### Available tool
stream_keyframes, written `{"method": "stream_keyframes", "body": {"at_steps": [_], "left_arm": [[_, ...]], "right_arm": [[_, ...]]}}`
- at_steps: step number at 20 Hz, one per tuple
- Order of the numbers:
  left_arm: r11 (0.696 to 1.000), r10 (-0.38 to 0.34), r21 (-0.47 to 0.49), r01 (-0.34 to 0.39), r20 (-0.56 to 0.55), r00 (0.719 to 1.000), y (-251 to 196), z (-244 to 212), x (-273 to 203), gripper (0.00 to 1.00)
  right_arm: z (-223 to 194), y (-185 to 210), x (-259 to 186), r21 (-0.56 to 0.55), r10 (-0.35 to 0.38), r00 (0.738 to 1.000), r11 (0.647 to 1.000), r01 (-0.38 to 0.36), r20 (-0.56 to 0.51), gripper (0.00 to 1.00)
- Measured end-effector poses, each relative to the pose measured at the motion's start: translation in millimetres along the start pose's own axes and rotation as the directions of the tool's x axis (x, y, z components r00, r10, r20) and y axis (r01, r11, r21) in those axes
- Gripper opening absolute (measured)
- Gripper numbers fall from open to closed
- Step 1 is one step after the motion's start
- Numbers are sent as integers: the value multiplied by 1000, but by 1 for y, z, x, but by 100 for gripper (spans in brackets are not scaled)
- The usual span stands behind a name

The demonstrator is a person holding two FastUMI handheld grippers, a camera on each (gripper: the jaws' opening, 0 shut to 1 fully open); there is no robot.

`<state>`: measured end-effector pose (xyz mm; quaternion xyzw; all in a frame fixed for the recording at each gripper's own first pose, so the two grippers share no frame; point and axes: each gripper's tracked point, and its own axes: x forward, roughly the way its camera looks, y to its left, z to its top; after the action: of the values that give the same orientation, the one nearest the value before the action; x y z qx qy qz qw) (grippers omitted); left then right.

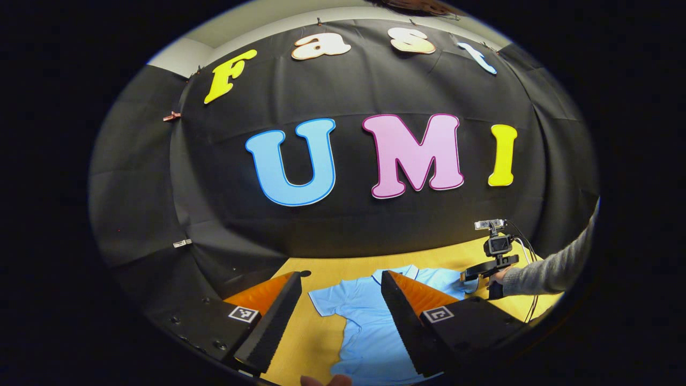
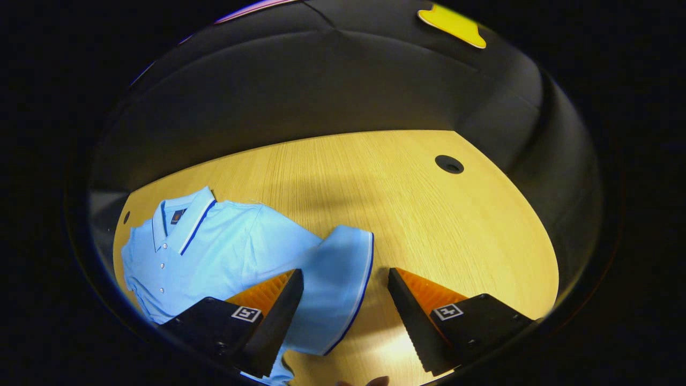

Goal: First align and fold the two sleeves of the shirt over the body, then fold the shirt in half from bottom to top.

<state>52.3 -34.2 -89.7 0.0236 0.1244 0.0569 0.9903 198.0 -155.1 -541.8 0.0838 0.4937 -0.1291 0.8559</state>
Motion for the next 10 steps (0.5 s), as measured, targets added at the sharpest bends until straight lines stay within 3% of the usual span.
{"method": "stream_keyframes", "body": {"at_steps": [5,6,7,9,10], "left_arm": [[1000,11,-6,-11,-13,1000,4,-10,-10,95],[1000,13,-7,-13,-16,1000,5,-12,-12,95],[1000,15,-8,-16,-19,1000,6,-12,-11,95],[1000,21,-9,-21,-21,1000,10,-13,-12,95],[1000,23,-9,-23,-24,999,12,-13,-12,95]], "right_arm": [[1,6,-2,-3,11,1000,1000,-11,5,95],[1,8,-1,-5,11,1000,1000,-11,3,83],[1,10,-2,-3,14,1000,1000,-14,3,78],[2,16,-2,4,16,1000,1000,-16,-1,59],[1,20,-1,5,22,1000,1000,-22,-2,41]]}}
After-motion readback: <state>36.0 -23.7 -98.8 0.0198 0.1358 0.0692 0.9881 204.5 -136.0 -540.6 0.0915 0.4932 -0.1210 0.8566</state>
